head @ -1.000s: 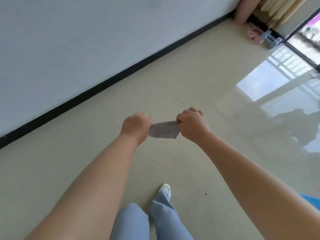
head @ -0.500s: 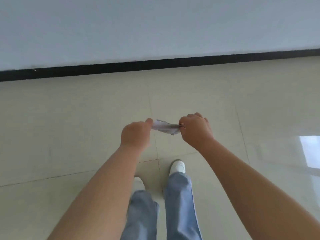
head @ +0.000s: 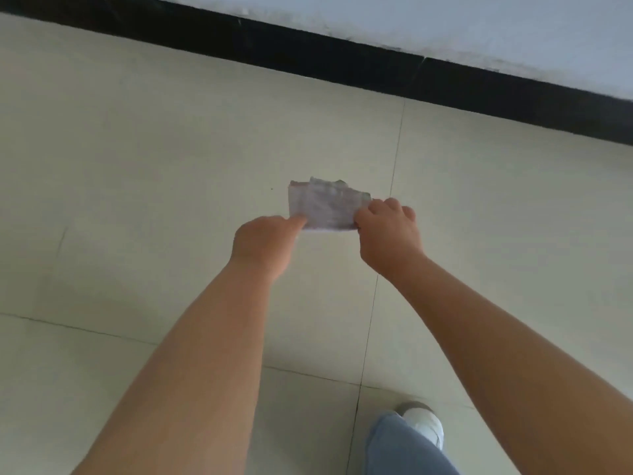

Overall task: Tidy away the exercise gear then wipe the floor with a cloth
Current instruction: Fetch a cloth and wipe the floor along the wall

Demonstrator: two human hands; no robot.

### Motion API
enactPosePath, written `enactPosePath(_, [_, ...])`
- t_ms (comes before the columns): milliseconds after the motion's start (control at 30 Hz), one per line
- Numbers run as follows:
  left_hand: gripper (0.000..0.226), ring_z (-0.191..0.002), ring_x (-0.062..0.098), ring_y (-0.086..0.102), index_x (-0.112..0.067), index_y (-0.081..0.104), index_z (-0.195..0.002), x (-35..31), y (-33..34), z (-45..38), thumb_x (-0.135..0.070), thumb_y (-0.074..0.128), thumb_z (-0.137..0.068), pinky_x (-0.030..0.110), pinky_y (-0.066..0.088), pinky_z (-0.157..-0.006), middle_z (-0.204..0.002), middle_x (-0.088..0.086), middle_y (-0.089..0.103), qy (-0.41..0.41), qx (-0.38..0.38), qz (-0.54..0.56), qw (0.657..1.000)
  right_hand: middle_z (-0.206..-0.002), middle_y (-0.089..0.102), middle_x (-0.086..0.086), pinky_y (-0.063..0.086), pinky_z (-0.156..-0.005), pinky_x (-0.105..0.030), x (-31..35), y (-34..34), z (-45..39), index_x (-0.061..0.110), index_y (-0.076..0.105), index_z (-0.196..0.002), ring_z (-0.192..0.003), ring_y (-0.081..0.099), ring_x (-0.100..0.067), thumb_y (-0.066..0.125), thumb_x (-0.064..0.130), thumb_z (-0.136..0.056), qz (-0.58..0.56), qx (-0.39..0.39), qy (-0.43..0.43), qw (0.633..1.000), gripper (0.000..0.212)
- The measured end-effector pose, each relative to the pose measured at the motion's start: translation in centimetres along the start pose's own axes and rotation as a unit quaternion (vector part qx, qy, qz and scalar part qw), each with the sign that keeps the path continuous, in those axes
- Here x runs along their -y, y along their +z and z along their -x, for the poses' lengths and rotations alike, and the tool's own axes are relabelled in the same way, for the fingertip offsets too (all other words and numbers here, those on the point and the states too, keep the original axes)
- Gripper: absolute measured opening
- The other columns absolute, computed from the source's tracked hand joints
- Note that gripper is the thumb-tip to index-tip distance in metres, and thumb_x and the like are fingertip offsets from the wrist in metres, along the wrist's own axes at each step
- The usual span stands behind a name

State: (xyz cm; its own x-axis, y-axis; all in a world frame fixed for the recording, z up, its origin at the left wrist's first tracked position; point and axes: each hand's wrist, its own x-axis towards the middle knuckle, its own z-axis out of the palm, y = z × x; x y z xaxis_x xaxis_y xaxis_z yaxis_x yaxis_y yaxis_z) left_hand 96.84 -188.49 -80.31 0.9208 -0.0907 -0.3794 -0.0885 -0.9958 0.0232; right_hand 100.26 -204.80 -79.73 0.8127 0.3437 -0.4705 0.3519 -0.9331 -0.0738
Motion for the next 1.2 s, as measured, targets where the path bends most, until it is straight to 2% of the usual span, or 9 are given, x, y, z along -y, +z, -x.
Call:
enactPosePath(100, [0.047, -0.13, 0.027, 0.041, -0.02, 0.032, -0.14, 2.9, 6.4, -1.8, -0.015, 0.047, -0.096, 0.038, 0.037, -0.1, -0.135, 0.01, 0.047, -0.011, 0.125, -0.088, 0.988, -0.133, 0.052, -0.006, 0.031, -0.106, -0.039, 0.4, 5.2, -3.5, 0.018, 0.052, -0.127, -0.127, 0.044, -0.023, 0.04, 0.024, -0.097, 0.095, 0.167, -0.052, 0.98, 0.032])
enactPosePath(233, [0.059, -0.148, 0.026, 0.001, -0.013, 0.005, -0.15, 6.0, 9.4, -5.3, -0.027, 0.034, -0.101, 0.04, 0.01, -0.118, -0.159, 0.011, 0.007, -0.083, 0.076, -0.075, 0.991, -0.14, 0.044, -0.01, 0.024, -0.113, -0.04, -1.1, 6.5, -9.5, 0.015, 0.045, -0.134, -0.135, 0.033, -0.025, 0.033, 0.029, -0.099, 0.084, -0.002, 0.007, 0.996, 0.04])
enactPosePath(333, [0.061, -0.147, 0.026, -0.007, -0.008, -0.001, -0.15, 7.3, 8.9, -5.6, -0.03, 0.029, -0.102, 0.039, 0.004, -0.119, -0.159, 0.01, -0.003, -0.118, 0.023, -0.039, 0.992, -0.159, 0.011, -0.005, 0.0, -0.12, -0.039, -0.5, 6.2, -10.0, 0.019, 0.021, -0.148, -0.148, 0.003, -0.024, 0.03, 0.029, -0.1, -0.045, -0.125, 0.064, 0.989, 0.05])
enactPosePath(467, [0.062, -0.147, 0.025, -0.008, -0.006, -0.003, -0.15, 8.5, 9.7, -4.4, -0.032, 0.027, -0.102, 0.037, 0.002, -0.12, -0.159, 0.011, -0.005, -0.135, 0.003, -0.007, 0.991, -0.159, -0.012, -0.003, -0.011, -0.118, -0.037, 2.1, 10.1, -7.8, 0.026, 0.005, -0.15, -0.147, -0.013, -0.023, 0.022, 0.043, -0.1, -0.06, -0.042, 0.023, 0.997, 0.056])
enactPosePath(533, [0.062, -0.148, 0.025, -0.006, -0.006, -0.001, -0.15, 10.1, 10.8, -3.6, -0.03, 0.029, -0.101, 0.036, 0.002, -0.12, -0.159, 0.011, -0.003, -0.137, 0.012, 0.012, 0.99, -0.16, -0.003, -0.006, -0.008, -0.115, -0.037, 3.4, 13.0, -7.4, 0.029, 0.015, -0.149, -0.147, -0.007, -0.025, 0.006, 0.054, -0.093, -0.038, -0.008, -0.044, 0.998, 0.062])
enactPosePath(633, [0.062, -0.148, 0.025, -0.003, -0.005, 0.002, -0.15, 12.7, 12.0, -2.9, -0.031, 0.031, -0.101, 0.036, 0.005, -0.119, -0.159, 0.012, -0.001, -0.156, 0.027, 0.01, 0.987, -0.142, 0.048, -0.013, 0.021, -0.104, -0.044, 4.2, 14.5, -8.5, 0.027, 0.057, -0.128, -0.132, 0.044, -0.035, -0.008, 0.053, -0.093, 0.019, -0.017, -0.053, 0.998, 0.078])
enactPosePath(800, [0.062, -0.148, 0.027, 0.004, -0.001, 0.01, -0.148, 13.8, 13.5, -3.5, -0.029, 0.035, -0.1, 0.037, 0.01, -0.119, -0.158, 0.016, 0.007, -0.149, 0.021, 0.068, 0.986, -0.131, 0.06, -0.012, 0.044, -0.099, -0.05, 1.8, 14.5, -10.9, 0.023, 0.051, -0.13, -0.117, 0.059, -0.037, -0.004, 0.045, -0.099, 0.036, 0.015, -0.061, 0.997, 0.067])
enactPosePath(1033, [0.043, -0.108, 0.049, 0.06, 0.018, 0.06, -0.111, 16.7, 16.6, -1.1, -0.007, 0.066, -0.077, 0.057, 0.051, -0.083, -0.116, 0.035, 0.061, -0.18, -0.054, 0.072, 0.98, -0.16, -0.006, -0.003, -0.003, -0.12, -0.041, 2.4, 10.7, -18.7, 0.014, 0.003, -0.15, -0.148, -0.008, -0.022, 0.018, 0.031, -0.102, -0.128, -0.053, 0.188, 0.972, 0.054])
enactPosePath(1200, [0.059, -0.103, 0.051, 0.061, 0.019, 0.059, -0.111, 19.1, 17.3, -1.0, -0.025, 0.033, -0.081, 0.057, 0.052, -0.078, -0.112, 0.037, 0.062, -0.154, -0.012, 0.074, 0.985, -0.16, 0.006, -0.003, 0.005, -0.12, -0.04, 13.4, 12.6, -19.4, 0.018, 0.016, -0.149, -0.148, 0.005, -0.022, 0.025, 0.034, -0.1, -0.093, -0.063, -0.004, 0.994, 0.053])
